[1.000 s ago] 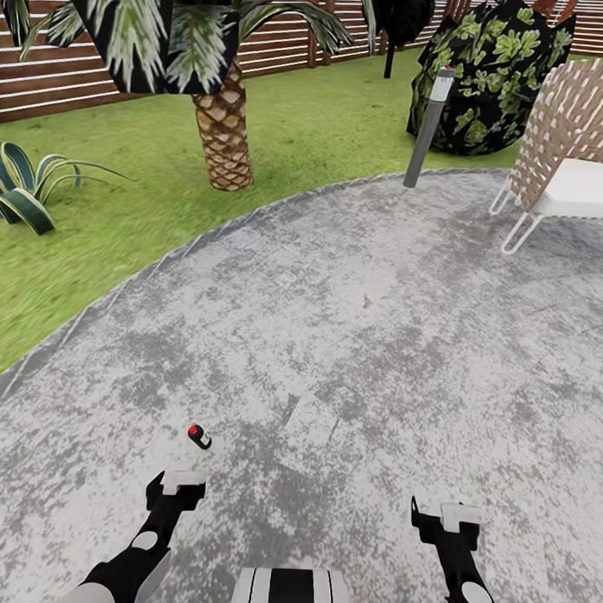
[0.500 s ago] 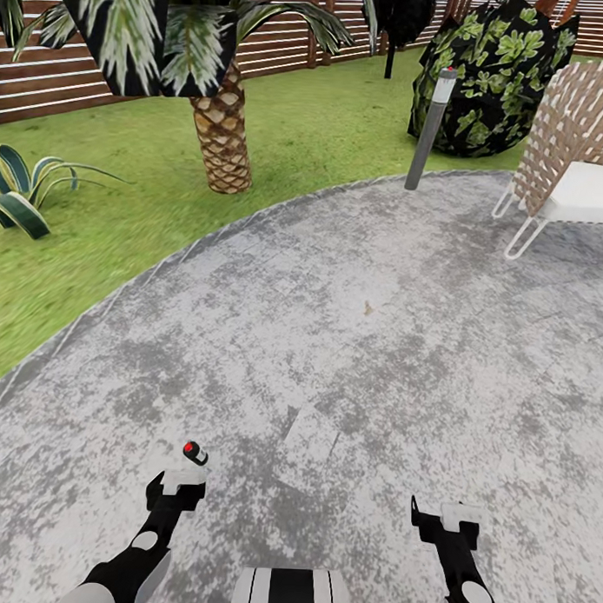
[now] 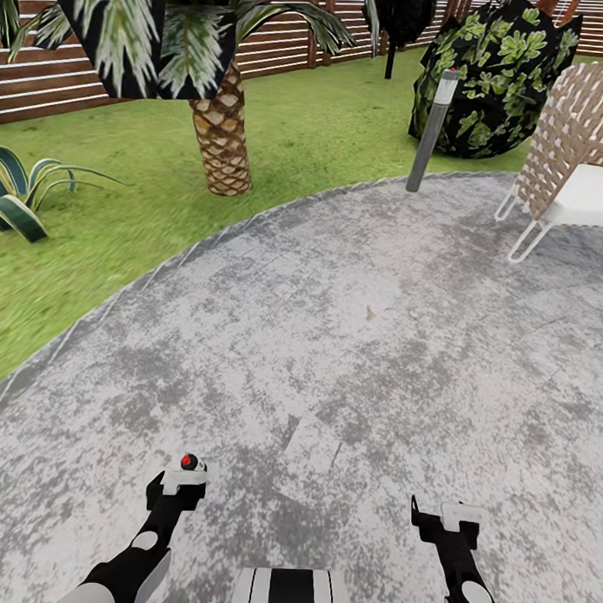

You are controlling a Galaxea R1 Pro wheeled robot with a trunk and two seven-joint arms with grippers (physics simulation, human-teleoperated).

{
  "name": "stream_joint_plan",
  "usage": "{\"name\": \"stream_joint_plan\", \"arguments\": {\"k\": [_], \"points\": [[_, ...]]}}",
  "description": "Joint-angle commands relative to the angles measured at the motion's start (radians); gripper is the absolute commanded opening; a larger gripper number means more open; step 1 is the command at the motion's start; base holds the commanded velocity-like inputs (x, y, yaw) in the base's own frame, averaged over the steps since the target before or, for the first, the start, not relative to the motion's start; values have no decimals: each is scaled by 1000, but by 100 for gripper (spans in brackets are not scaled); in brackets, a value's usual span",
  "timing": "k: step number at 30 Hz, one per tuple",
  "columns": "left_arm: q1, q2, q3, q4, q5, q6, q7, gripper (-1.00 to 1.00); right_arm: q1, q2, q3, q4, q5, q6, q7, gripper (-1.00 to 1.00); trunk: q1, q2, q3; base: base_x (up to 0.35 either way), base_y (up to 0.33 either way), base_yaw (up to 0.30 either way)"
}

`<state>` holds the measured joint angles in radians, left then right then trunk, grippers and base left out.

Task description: In the garden, pick up the pesticide atomizer on the floor and spray pesticide onto both trees until each tree trunk is fully covered.

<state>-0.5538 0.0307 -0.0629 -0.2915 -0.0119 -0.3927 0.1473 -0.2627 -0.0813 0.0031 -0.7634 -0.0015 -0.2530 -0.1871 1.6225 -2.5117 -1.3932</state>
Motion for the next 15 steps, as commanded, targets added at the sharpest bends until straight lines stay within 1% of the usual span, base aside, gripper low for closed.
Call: {"name": "stream_joint_plan", "arguments": {"k": [1, 7, 15], "points": [[0, 0, 0, 0, 0, 0, 0, 100, 0, 0, 0, 0, 0, 0, 0, 100, 0, 0, 0, 17, 2, 0], [0, -1, 0, 0, -2, 0, 0, 100, 0, 0, 0, 0, 0, 0, 0, 100, 0, 0, 0, 85, 1, 0], [1, 0, -1, 0, -3, -2, 0, 100, 0, 0, 0, -4, -1, 0, -1, 100, 0, 0, 0, 12, 0, 0]]}}
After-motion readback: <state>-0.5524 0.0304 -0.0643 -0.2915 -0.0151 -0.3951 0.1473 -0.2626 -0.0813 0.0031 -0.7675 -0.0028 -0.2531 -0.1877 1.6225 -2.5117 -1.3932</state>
